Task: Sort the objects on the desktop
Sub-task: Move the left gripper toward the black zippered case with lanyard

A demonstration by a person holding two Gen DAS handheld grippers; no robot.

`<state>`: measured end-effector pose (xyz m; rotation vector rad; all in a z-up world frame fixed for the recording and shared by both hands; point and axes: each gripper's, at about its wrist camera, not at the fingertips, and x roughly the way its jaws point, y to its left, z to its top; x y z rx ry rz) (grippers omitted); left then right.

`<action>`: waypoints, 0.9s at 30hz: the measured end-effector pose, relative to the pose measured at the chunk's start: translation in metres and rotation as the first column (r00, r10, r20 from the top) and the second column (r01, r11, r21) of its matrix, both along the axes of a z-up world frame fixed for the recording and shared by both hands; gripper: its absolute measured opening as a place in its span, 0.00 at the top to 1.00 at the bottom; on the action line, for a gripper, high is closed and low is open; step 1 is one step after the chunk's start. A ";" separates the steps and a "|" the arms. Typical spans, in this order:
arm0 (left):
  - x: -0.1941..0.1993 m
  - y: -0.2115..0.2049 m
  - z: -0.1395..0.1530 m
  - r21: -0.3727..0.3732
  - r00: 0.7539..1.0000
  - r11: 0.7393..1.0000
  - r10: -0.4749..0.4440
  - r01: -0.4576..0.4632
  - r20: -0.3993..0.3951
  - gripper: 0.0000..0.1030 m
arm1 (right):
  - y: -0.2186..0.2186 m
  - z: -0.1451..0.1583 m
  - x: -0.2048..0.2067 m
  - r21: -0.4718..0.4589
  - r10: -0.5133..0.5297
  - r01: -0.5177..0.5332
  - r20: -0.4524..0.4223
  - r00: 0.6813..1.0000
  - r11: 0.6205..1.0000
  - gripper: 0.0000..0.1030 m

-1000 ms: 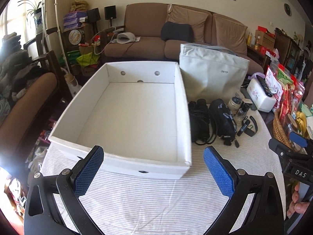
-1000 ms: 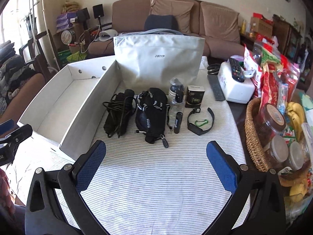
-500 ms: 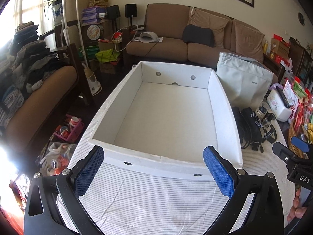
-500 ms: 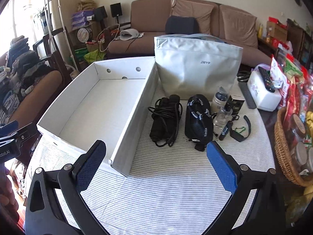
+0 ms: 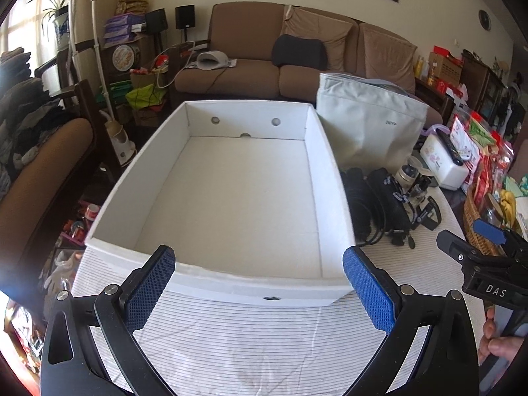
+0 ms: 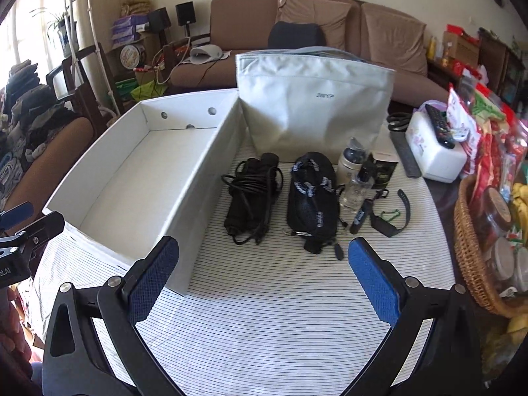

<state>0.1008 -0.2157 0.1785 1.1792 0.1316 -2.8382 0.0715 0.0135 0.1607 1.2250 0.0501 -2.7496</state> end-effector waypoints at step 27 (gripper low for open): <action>-0.090 0.212 -0.078 0.066 0.965 0.965 -0.257 0.253 0.048 0.00 | 0.181 -0.062 -0.037 -0.105 -0.041 0.044 0.032 0.999 0.993 0.15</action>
